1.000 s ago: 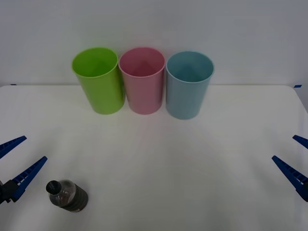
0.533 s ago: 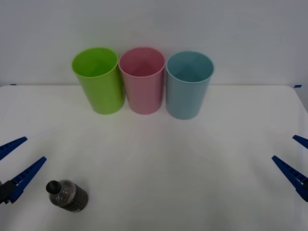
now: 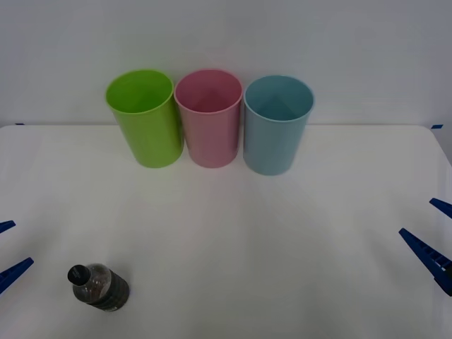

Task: Grasp the object on the table and drop it into the matching bin: aluminum can to the light blue bin, PET bottle to the pink bin.

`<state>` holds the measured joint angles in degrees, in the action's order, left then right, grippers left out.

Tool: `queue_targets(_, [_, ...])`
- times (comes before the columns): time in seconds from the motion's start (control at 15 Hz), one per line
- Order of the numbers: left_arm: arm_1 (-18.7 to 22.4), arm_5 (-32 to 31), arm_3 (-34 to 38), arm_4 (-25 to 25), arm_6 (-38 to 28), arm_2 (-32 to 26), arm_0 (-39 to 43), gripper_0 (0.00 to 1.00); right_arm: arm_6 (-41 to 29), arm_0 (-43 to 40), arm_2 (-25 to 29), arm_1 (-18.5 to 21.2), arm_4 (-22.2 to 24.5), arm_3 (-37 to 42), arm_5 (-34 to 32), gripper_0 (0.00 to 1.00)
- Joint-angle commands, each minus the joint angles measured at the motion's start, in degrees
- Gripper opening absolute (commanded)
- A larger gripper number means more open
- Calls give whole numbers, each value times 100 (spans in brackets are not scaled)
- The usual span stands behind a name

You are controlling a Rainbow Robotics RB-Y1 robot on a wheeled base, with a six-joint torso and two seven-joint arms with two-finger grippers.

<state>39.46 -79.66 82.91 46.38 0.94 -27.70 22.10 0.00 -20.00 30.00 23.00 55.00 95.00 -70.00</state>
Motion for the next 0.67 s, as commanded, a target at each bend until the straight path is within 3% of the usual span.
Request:
queue_targets(0.07, [616, -402, -442, -24, 135, 98, -39, 100, 0, 0, 0, 0, 0, 0, 0, 100])
queue_targets(0.33, [1310, -815, -1005, -121, 767, 397, -92, 100, 0, 0, 0, 0, 0, 0, 0, 100])
queue_targets(0.53, [1539, -867, -1233, -41, 1321, 749, -171, 100, 0, 0, 0, 0, 0, 0, 0, 100])
queue_targets(0.67, [1600, -876, -1233, 336, 1690, 907, -268, 100, 0, 0, 0, 0, 0, 0, 0, 100])
